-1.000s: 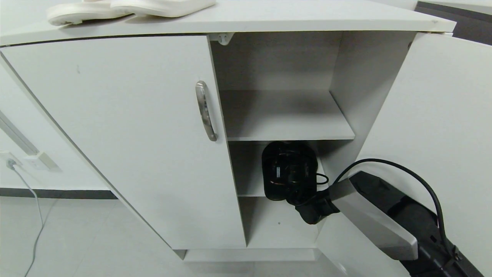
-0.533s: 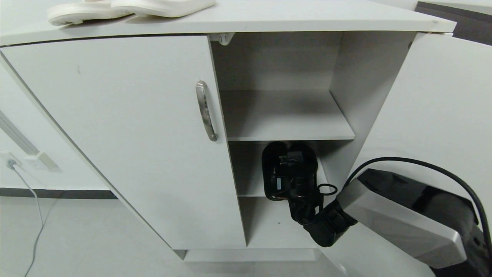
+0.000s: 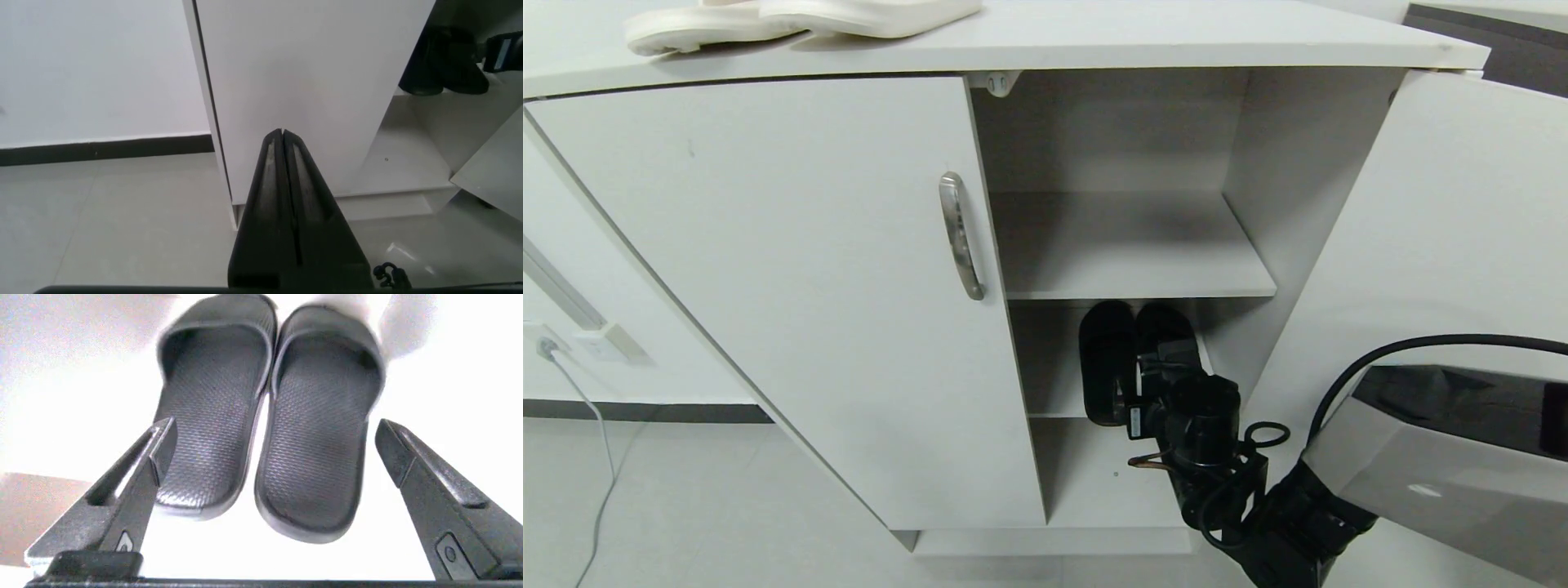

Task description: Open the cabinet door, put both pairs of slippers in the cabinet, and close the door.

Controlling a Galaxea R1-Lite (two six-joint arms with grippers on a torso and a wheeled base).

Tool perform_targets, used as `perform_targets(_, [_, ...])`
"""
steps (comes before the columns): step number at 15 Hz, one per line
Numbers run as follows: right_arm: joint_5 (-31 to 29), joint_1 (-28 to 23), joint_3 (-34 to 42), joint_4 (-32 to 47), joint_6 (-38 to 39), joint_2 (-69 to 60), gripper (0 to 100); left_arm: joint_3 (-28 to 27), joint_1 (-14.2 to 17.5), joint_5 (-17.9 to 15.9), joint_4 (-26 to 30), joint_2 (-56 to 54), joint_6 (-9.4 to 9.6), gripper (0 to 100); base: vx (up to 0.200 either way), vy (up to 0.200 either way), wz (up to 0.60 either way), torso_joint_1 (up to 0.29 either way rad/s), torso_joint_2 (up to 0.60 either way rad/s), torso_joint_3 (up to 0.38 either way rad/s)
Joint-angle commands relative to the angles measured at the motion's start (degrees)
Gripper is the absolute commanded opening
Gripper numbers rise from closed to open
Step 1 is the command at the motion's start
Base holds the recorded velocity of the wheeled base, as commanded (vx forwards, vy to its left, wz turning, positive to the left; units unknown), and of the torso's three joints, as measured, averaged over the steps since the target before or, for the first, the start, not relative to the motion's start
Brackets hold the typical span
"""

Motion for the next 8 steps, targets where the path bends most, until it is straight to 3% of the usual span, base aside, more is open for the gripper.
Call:
perform_targets(1, [0.1,0.5,0.7,0.0,0.0,-1.4,100,0.0,0.0,0.0,0.0,0.1,-0.05,0,0.000,0.000,0.00,0.000,0.00,0.000])
perform_targets(3, [0.1,0.6,0.9,0.0,-0.1,-1.4,100,0.0,0.0,0.0,0.0,0.1,-0.05,0,0.000,0.000,0.00,0.000,0.00,0.000])
perform_targets(8, [0.0,0.9,1.1,-0.2,-0.1,-1.4,100,0.0,0.0,0.0,0.0,0.1,-0.14,0,-0.200,0.000,0.00,0.003,0.00,0.004])
